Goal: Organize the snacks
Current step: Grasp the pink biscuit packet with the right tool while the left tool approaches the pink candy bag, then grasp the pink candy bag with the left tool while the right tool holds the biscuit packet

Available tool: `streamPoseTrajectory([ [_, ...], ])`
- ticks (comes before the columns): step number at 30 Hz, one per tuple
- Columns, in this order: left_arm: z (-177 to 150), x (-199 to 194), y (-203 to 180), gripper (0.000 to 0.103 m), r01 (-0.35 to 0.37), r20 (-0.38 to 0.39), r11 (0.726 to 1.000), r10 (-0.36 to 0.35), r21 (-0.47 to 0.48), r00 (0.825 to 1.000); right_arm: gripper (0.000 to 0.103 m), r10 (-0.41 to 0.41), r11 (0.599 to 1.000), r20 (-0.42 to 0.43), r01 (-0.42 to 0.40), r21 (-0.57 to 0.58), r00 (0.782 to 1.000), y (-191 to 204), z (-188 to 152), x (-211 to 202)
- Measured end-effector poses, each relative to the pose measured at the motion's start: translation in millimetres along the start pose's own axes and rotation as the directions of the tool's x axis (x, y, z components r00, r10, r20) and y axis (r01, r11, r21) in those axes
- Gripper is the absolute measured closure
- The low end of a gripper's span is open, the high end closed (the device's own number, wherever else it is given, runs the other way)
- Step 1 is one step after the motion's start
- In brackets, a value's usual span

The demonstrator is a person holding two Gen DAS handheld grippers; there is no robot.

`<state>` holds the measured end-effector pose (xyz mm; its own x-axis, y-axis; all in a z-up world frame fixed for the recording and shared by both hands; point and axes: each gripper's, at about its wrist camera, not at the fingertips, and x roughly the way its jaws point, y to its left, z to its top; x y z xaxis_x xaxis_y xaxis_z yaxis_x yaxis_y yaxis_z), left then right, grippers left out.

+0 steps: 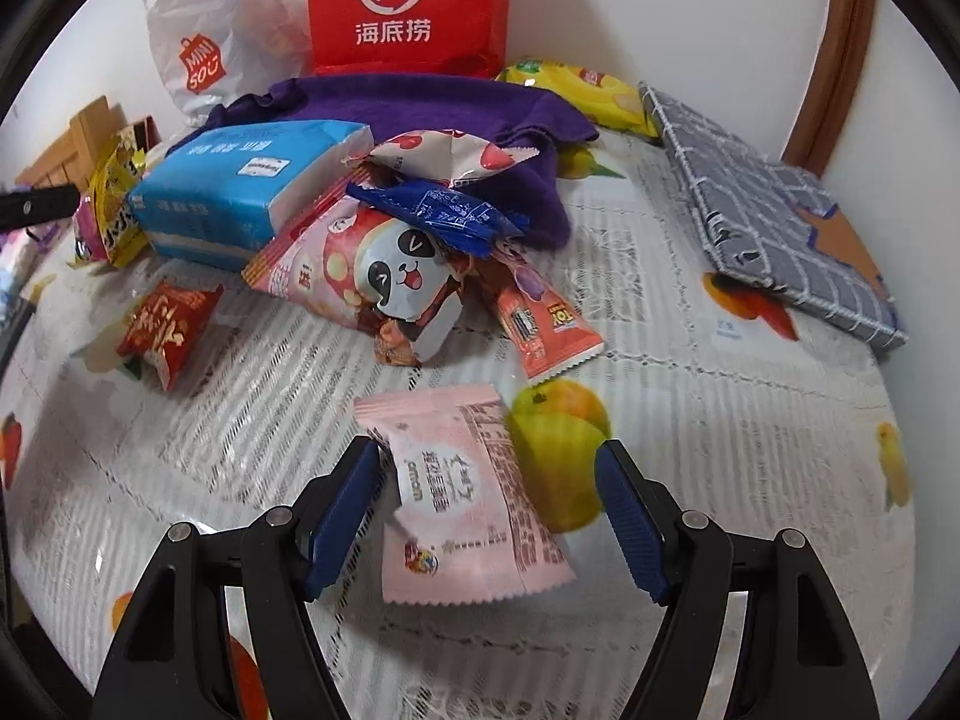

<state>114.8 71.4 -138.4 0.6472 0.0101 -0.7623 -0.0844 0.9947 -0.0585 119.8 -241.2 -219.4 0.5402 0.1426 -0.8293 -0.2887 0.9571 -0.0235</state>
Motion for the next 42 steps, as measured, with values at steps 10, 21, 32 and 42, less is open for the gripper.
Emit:
streamPoseTrajectory([
  [10, -4.5, 14.1, 45.9, 0.002, -0.054, -0.035, 0.996, 0.052, -0.072, 0.998, 0.063, -0.026, 0.995, 0.035, 0.023, 0.097, 0.999, 3.4, -3.0, -1.8],
  [21, 9.3, 31.7, 68.2, 0.002, -0.095, -0.048, 0.988, 0.09, -0.123, 0.995, 0.062, -0.054, 0.992, 0.064, 0.046, 0.115, 0.997, 5.1, -5.6, -1.6],
  [32, 13.0, 49.8, 62.0, 0.003, -0.085, -0.072, 0.99, 0.077, -0.111, 0.994, 0.062, -0.067, 0.992, 0.051, 0.061, 0.111, 0.996, 5.7, -4.0, -0.6],
  [42, 18.0, 56.2, 61.8, 0.025, -0.019, -0.1, 0.992, 0.006, -0.127, 0.995, 0.062, -0.084, 0.988, 0.04, 0.078, 0.134, 0.996, 7.3, -2.5, -0.9],
])
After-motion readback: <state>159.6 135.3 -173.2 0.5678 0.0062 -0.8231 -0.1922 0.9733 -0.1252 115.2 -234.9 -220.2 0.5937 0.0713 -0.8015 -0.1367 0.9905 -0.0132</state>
